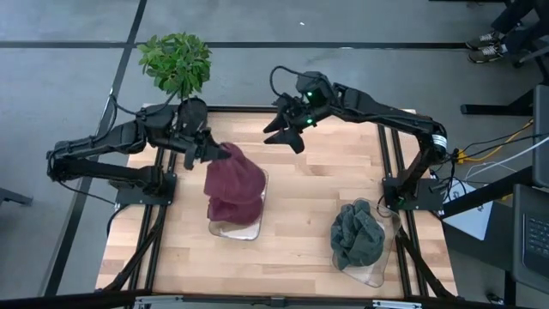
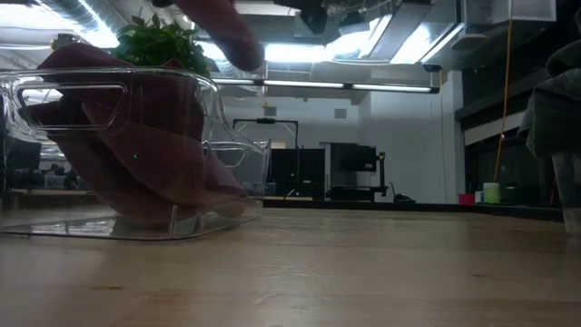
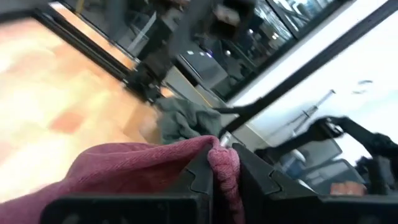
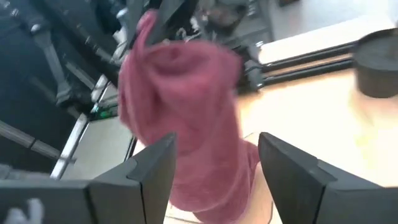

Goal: Pick & Place hat
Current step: Put the red cap into the left transparent bin

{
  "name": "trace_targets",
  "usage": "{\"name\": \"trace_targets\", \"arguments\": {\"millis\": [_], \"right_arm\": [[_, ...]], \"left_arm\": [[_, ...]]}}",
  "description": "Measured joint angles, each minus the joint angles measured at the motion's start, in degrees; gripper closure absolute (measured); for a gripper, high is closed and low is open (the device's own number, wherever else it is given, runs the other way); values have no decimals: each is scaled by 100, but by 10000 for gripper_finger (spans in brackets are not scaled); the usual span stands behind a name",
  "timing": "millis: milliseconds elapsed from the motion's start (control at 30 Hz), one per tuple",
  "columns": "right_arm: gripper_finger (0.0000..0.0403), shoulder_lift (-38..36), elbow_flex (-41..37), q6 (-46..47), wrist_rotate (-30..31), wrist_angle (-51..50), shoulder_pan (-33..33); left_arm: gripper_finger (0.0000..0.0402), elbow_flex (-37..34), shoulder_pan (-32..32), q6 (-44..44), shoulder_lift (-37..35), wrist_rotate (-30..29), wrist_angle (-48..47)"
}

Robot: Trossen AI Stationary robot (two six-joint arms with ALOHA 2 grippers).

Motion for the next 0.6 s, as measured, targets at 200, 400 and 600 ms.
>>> {"name": "trace_targets", "arguments": {"millis": [200, 400, 600], "right_arm": [[187, -335, 0, 618, 511, -141, 16], [188, -416, 0, 1074, 885, -263, 209], [188, -416, 0, 1139, 1291, -775, 471]], "left_arm": [[371, 0, -581, -349, 106, -433, -65], [371, 0, -925, -507, 402, -718, -89], [371, 0, -1184, -971, 712, -1029, -533]]}}
